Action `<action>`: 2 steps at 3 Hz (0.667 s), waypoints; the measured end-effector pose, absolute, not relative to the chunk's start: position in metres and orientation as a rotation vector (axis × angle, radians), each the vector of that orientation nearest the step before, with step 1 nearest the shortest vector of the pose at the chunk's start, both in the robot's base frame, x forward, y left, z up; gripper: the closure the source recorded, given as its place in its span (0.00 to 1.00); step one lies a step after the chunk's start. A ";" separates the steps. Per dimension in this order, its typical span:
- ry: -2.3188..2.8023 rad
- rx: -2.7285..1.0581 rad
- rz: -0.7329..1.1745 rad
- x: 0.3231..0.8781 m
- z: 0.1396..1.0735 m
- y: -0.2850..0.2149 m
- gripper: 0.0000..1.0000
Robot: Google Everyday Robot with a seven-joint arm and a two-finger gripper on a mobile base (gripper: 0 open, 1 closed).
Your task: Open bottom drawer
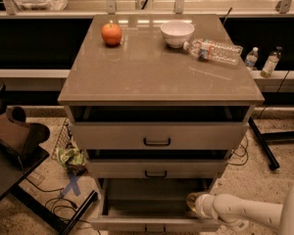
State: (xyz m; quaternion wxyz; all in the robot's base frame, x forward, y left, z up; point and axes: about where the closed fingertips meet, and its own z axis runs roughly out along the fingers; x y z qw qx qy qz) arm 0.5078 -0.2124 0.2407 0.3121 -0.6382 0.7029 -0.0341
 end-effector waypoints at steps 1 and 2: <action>1.844 -1.702 -0.074 0.531 0.222 -0.196 1.00; 1.871 -1.687 -0.015 0.544 0.192 -0.174 1.00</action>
Offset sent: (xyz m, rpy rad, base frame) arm 0.0463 0.0549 -0.0758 0.0623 0.0867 -0.0010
